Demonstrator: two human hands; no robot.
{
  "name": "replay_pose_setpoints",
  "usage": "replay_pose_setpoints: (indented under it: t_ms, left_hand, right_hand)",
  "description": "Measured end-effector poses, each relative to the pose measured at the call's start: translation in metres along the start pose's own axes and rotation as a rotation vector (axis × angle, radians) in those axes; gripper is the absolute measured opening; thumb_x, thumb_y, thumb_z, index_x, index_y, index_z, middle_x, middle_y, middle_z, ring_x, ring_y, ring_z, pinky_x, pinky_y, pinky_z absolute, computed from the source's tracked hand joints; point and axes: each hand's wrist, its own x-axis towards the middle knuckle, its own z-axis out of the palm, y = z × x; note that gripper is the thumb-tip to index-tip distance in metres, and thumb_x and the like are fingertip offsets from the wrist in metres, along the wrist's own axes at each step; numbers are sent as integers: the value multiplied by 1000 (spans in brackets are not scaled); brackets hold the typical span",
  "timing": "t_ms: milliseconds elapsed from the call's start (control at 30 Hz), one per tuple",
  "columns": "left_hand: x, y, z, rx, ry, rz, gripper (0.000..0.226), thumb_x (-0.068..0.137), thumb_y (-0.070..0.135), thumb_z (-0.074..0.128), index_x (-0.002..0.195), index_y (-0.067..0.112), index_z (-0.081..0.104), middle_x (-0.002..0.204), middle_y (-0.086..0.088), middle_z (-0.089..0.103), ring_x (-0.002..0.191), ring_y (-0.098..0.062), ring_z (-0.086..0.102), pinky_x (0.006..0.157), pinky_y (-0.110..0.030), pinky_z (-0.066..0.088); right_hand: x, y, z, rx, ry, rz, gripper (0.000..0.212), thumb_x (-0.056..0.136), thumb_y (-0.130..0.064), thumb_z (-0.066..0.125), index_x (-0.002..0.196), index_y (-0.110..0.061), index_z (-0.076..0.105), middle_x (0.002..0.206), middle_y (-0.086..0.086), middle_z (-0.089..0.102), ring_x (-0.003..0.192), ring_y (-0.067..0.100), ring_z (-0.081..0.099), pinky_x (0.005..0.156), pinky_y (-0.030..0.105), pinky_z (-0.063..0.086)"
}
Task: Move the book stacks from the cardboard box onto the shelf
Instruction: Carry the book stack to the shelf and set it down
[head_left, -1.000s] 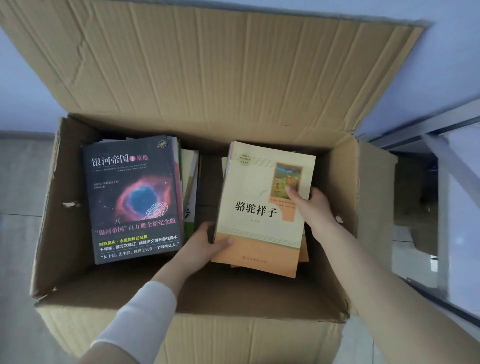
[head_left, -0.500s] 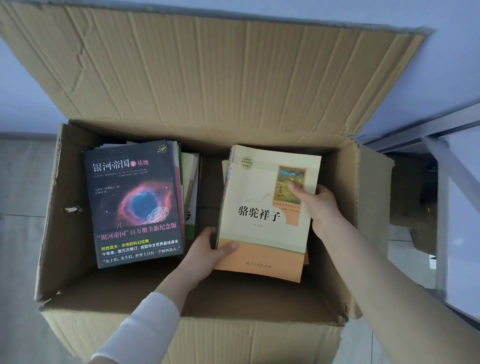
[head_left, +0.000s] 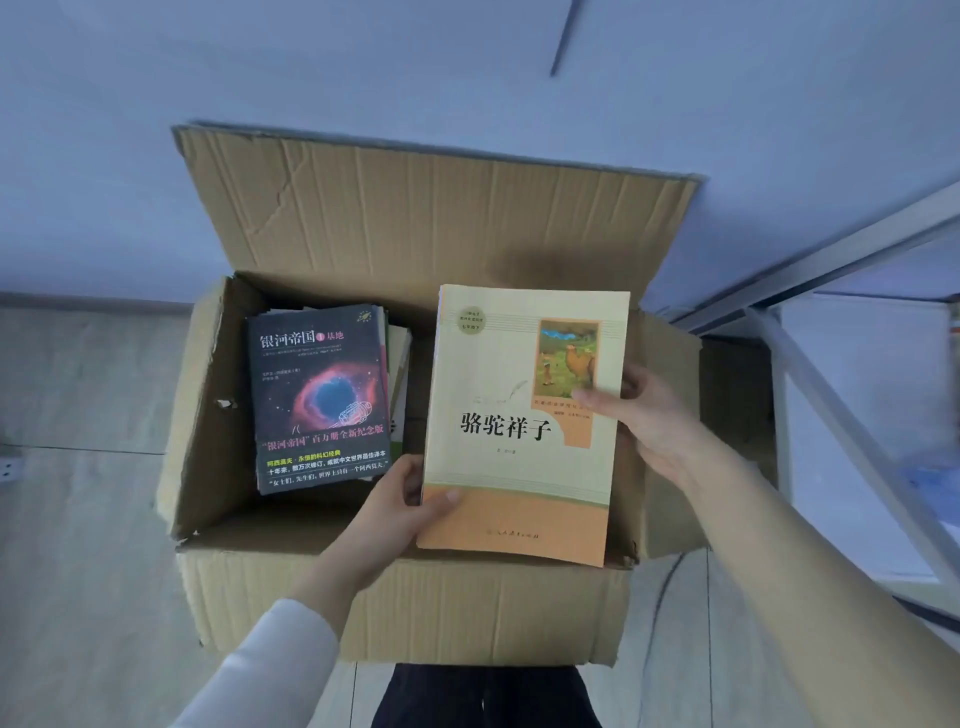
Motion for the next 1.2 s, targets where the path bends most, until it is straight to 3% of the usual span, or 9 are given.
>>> replay_pose_setpoints:
  t_ms: [67,200,467,600,767,933,1067,1133,1200]
  left_hand:
    - [-26,9,-1,-23,6,48,28,86,12,65,108,22,52,107,7,68,93,-7,67,73,-21,57]
    - [-82,17,1,-21,37,162,26,87,11,63,106,25,52,105,7,68,96,-9,66,81,-26,57]
    - [-205,8,15,-101,161,359,33,86,16,64,110,31,49,107,9,65,97,-7,64,69,-20,56]
    - [-263,-1,7,-170,236,428,36,87,13,61,121,17,48,111,3,65,99,-13,64,74,-22,58]
    - [-337,-21,-22,-238,366,520,36,88,11,61,121,19,47,111,5,66,99,-12,65,82,-24,57]
    - [-414,-55,-59,-247,543,562,36,84,15,67,115,18,48,106,7,65,99,-14,64,83,-27,56]
    - [-493,-114,-98,-314,661,600,36,84,12,68,114,14,49,101,5,67,89,-10,66,70,-20,57]
    - [-538,-149,-117,-360,723,623,34,84,10,67,113,12,49,98,5,68,82,-5,68,66,-19,56]
    - [-586,-184,-135,-412,800,668,32,84,7,66,110,14,50,94,6,69,74,1,69,64,-18,56]
  right_hand:
    - [-23,-13,5,-15,-18,-23,25,74,1,70,89,-17,61,92,2,68,91,23,65,100,43,45]
    - [-71,-37,9,-74,-69,-87,30,73,-1,72,91,-21,60,99,5,68,104,27,62,101,41,43]
    - [-185,-64,21,-107,-274,-284,32,76,6,65,94,-19,61,80,-8,73,75,6,68,64,17,51]
    - [-234,-77,48,-171,-341,-351,33,71,4,69,93,-21,63,90,-3,70,84,11,66,73,22,51]
    - [-292,-84,109,-225,-436,-426,19,72,-1,70,83,-17,66,67,-9,74,77,12,67,79,30,53]
    - [-355,-77,187,-326,-539,-467,26,60,-16,76,84,-15,67,71,-3,75,74,21,69,86,49,50]
    - [-423,-46,266,-398,-658,-536,11,75,-10,71,83,-15,65,65,-4,73,69,16,67,57,27,56]
    - [-462,-25,308,-418,-730,-547,10,75,-9,70,83,-15,66,78,1,73,72,17,68,66,30,56]
    - [-503,-3,354,-417,-811,-541,11,77,-7,68,85,-13,66,87,5,71,67,14,71,62,28,58]
